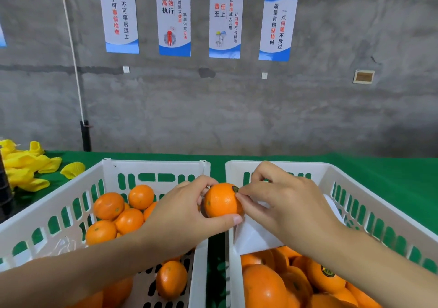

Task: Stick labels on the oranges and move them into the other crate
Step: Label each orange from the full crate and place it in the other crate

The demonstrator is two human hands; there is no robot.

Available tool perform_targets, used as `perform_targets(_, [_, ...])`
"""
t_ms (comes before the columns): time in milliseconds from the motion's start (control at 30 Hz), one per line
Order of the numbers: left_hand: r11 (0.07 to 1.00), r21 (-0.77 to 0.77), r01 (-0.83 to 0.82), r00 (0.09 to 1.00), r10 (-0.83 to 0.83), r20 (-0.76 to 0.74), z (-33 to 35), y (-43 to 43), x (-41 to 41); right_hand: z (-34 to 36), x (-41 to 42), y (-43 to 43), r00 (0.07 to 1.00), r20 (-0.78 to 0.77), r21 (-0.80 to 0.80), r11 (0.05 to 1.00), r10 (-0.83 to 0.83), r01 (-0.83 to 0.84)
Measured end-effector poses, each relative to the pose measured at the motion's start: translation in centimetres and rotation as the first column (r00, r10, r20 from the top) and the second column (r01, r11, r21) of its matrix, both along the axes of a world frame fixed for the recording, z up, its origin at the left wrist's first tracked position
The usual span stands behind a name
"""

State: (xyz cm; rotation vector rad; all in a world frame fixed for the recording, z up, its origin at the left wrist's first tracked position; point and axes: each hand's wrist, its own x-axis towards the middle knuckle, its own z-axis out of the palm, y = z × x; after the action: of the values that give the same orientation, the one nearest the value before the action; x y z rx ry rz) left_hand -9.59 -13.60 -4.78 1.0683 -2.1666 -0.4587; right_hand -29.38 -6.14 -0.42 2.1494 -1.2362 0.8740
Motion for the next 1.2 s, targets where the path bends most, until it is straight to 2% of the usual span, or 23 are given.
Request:
perform_targets(233, [0.999, -0.003, 0.04, 0.999, -0.04, -0.008, 0.0, 0.1, 0.0, -0.2, -0.1, 0.3, 0.992, 0.114, 0.145, 0.987, 0.046, -0.063])
perform_targets(500, [0.999, -0.012, 0.05, 0.999, -0.05, -0.006, 0.2, 0.3, 0.1, -0.5, 0.0, 0.2, 0.977, 0.208, 0.178, 0.981, 0.038, -0.076])
perform_targets(667, [0.998, -0.021, 0.055, 0.998, -0.055, 0.009, 0.4, 0.4, 0.0, -0.4, -0.4, 0.0, 0.977, 0.203, 0.219, 0.969, 0.07, -0.115])
perform_targets(867, [0.999, -0.006, 0.047, 0.999, -0.047, 0.007, 0.4, 0.5, 0.1, -0.6, -0.1, -0.2, 0.941, 0.335, 0.231, 0.963, 0.056, -0.139])
perform_targets(1000, [0.999, -0.017, 0.034, 0.999, -0.034, 0.024, 0.6, 0.7, 0.1, -0.3, -0.3, -0.4, 0.941, 0.332, 0.217, 0.965, 0.067, -0.146])
perform_targets(1067, [0.998, 0.024, 0.059, 0.998, -0.059, -0.022, 0.8, 0.9, 0.0, 0.2, -0.8, -0.6, 0.891, 0.449, 0.189, 0.966, 0.075, -0.176])
perform_targets(1200, [0.977, 0.122, 0.172, 0.98, -0.157, -0.125, 0.8, 1.3, -0.1, 1.7, -2.2, -1.2, 0.666, 0.739, 0.075, 0.972, 0.096, -0.223])
